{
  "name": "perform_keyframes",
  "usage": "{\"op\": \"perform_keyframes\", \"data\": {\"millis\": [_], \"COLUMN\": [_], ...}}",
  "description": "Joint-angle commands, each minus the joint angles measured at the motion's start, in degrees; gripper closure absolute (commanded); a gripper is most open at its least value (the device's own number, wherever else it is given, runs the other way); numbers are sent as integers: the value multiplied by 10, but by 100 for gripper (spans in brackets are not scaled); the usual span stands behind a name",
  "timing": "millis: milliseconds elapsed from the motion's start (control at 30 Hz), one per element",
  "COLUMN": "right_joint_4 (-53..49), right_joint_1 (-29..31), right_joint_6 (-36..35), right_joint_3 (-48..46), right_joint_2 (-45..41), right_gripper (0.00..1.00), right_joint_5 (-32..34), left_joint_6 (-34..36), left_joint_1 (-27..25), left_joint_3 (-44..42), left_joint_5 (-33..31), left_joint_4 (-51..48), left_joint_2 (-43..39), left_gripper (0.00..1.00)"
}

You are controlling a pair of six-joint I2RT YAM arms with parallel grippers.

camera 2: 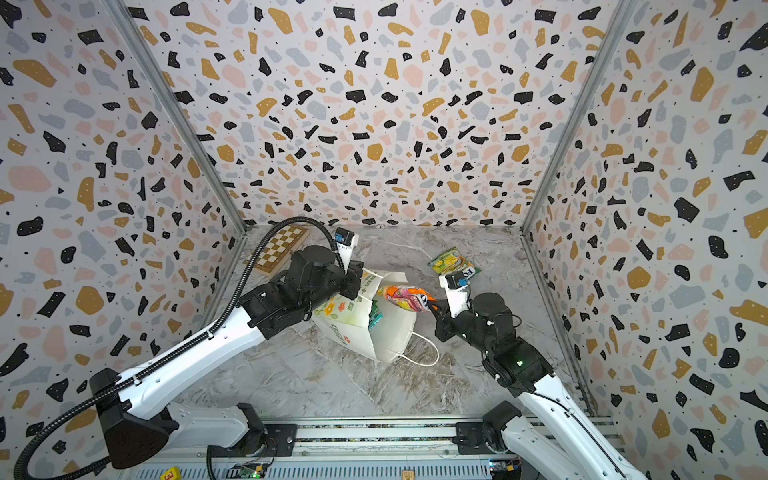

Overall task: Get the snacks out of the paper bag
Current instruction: 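Pull the orange packet out of the bag with the right gripper, then lower the orange packet beside the green packet and open the right gripper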

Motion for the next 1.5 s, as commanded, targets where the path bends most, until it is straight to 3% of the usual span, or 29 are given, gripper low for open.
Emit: {"op": "perform_keyframes", "data": {"millis": [0, 467, 633, 733, 933, 1033, 1267, 1467], "right_joint_4": [-11, -40, -28, -11, 45, 82, 146, 156], "right_joint_1": [-4, -30, -71, -128, -305, -362, -420, -436], "right_joint_6": [-5, -17, -8, 4, 35, 48, 66, 61], "right_joint_3": [37, 69, 62, 53, 26, 11, -2, 0], "right_joint_2": [-21, -39, -13, 24, 106, 143, 241, 297], "right_gripper": [100, 100, 100, 100, 100, 100, 100, 100], "right_joint_5": [61, 256, 284, 240, 34, -30, -102, -113], "left_joint_6": [-3, -1, 0, 1, 3, 3, 3, 4], "left_joint_1": [-1, -1, -1, -1, -1, -1, -1, -1], "left_joint_3": [13, 15, 16, 14, 11, 11, 9, 6], "left_joint_5": [-15, -15, -12, -8, -1, 2, 16, 17], "left_joint_4": [22, 18, 19, 18, 20, 21, 27, 31], "left_joint_2": [2, 2, -1, -3, -8, -10, -10, -9], "left_gripper": [100, 100, 100, 100, 100, 100, 100, 100]}}
